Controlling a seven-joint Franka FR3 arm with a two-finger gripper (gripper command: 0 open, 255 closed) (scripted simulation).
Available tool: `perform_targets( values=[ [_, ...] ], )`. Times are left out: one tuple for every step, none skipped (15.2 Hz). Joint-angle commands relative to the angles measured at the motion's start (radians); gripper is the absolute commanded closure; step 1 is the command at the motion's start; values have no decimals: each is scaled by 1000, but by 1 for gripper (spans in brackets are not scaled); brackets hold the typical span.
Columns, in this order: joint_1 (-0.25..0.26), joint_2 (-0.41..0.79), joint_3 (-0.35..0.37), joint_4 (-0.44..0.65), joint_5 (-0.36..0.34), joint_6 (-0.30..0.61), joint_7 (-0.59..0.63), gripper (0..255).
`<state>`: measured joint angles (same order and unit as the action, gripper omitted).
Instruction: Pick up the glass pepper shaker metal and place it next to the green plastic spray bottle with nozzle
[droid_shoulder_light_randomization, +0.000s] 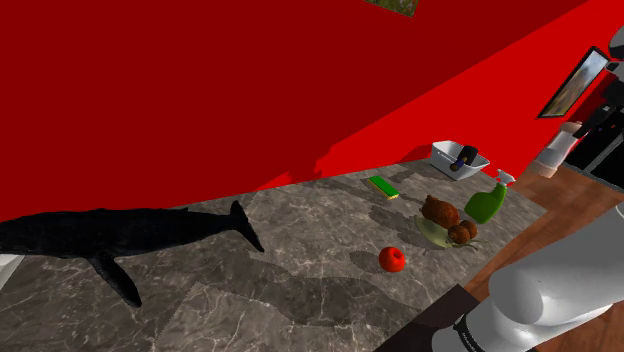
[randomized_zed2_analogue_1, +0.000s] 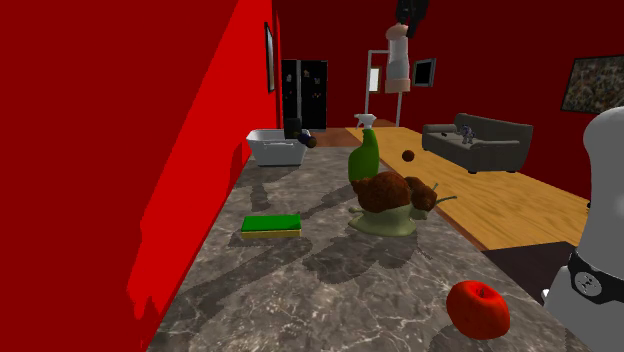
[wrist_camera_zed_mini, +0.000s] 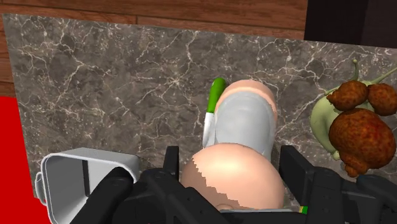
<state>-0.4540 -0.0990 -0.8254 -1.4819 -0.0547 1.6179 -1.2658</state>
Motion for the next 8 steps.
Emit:
perform_targets(
  values=[
    [-3, -5, -4, -24, -2, 22, -8, 255],
    [-3, -14, 0, -45, -10, 37, -3, 255],
    [-2, -22, 3, -66, -17, 52, 2, 255],
    [-2, -31, 6, -86, -23, 66, 6, 255],
    [-2, -38, 9, -106, -29, 80, 10, 255],
    [-2, -45, 12, -126, -35, 95, 14, 255],
    [-3, -52, 14, -145, -40, 109, 17, 255],
    [-3, -58, 16, -163, -45, 123, 21, 255]
  ],
)
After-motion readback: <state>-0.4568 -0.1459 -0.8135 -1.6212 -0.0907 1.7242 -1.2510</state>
